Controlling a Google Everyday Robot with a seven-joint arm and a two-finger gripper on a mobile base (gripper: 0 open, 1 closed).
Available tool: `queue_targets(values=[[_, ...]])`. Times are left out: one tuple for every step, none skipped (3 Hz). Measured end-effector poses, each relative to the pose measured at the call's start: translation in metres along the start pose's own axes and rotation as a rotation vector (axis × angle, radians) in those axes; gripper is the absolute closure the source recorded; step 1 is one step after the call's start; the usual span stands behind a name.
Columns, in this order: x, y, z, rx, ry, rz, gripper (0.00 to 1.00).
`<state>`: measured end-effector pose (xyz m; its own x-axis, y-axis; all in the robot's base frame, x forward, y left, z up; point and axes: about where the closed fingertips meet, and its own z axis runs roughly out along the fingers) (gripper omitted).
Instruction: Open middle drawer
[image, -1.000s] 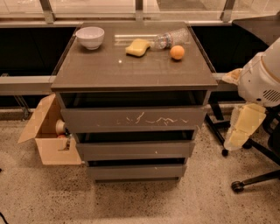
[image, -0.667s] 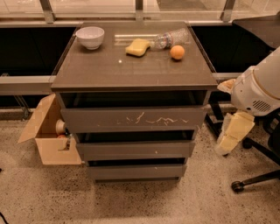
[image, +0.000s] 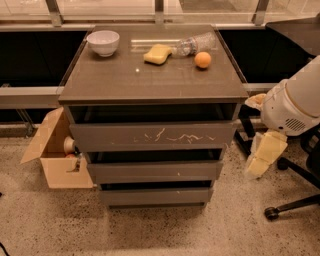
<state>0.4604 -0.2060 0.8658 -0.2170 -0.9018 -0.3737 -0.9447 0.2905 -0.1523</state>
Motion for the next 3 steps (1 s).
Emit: queue_targets(values=[[0.001,0.008,0.041,-0.031,-0.017,-0.076,0.00],[0.006,0.021,0.117,-0.074,0.001,-0.207,0.00],[0.010,0.029,0.160,-0.118,0.003,-0.251,0.00]])
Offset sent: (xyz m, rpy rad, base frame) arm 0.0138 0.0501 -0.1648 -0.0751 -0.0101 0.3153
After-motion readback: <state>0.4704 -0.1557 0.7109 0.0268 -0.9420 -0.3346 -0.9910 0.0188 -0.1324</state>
